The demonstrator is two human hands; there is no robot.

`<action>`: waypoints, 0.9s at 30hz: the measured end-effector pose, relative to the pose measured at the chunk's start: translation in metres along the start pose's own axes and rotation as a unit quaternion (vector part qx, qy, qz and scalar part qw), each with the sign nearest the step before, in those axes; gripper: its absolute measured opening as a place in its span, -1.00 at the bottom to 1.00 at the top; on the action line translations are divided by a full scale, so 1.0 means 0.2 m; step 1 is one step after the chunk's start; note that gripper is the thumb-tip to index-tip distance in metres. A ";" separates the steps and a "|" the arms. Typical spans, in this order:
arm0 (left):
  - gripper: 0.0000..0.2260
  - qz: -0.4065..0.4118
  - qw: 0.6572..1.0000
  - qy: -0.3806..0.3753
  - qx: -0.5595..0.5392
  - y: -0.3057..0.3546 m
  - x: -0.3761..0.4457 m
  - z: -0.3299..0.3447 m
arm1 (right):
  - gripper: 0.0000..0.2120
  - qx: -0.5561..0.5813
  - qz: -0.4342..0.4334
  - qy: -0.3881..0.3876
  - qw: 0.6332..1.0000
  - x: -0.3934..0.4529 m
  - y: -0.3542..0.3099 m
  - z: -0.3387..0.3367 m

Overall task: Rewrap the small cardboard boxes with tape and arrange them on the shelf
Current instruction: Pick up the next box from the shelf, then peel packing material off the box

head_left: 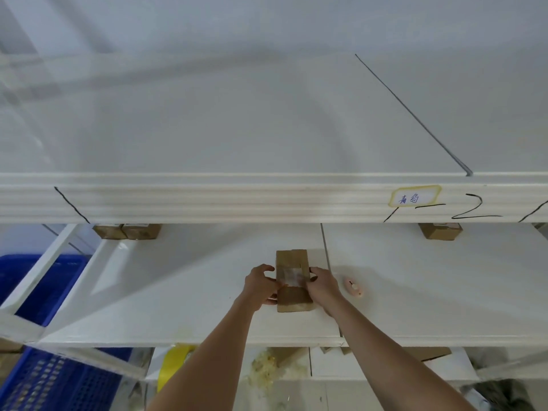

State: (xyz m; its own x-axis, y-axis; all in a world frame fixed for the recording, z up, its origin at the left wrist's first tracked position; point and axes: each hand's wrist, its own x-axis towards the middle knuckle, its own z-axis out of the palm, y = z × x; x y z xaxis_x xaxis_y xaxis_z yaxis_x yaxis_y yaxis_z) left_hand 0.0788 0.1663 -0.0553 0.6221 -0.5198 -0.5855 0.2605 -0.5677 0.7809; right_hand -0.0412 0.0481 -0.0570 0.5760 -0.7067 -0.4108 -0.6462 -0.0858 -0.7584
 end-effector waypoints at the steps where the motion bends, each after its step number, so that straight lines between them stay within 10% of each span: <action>1: -0.56 0.002 1.000 0.004 0.000 0.00 0.00 0.00 | -0.72 -0.007 -0.002 -0.001 1.000 0.00 -0.01 0.00; 11: -0.76 0.019 0.997 0.070 0.003 0.00 -0.03 -0.09 | -0.68 -0.207 -0.018 0.168 0.964 0.01 0.05 -0.15; 18: -0.84 0.039 0.986 0.154 0.058 -0.06 -0.10 -0.21 | -0.70 -0.361 0.040 0.099 0.926 0.06 0.23 -0.24; 27: -0.87 0.010 0.950 0.298 0.094 -0.18 -0.25 -0.34 | -0.84 -0.276 0.085 0.093 0.953 0.06 0.23 -0.22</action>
State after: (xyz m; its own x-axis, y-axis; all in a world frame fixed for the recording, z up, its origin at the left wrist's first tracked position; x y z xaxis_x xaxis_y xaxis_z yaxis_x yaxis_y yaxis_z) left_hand 0.0876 0.2560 -0.0400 0.9478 -0.1095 -0.2996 0.1425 -0.6947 0.7050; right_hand -0.0855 0.0040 -0.0738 0.3749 -0.8508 -0.3683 -0.9162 -0.2795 -0.2871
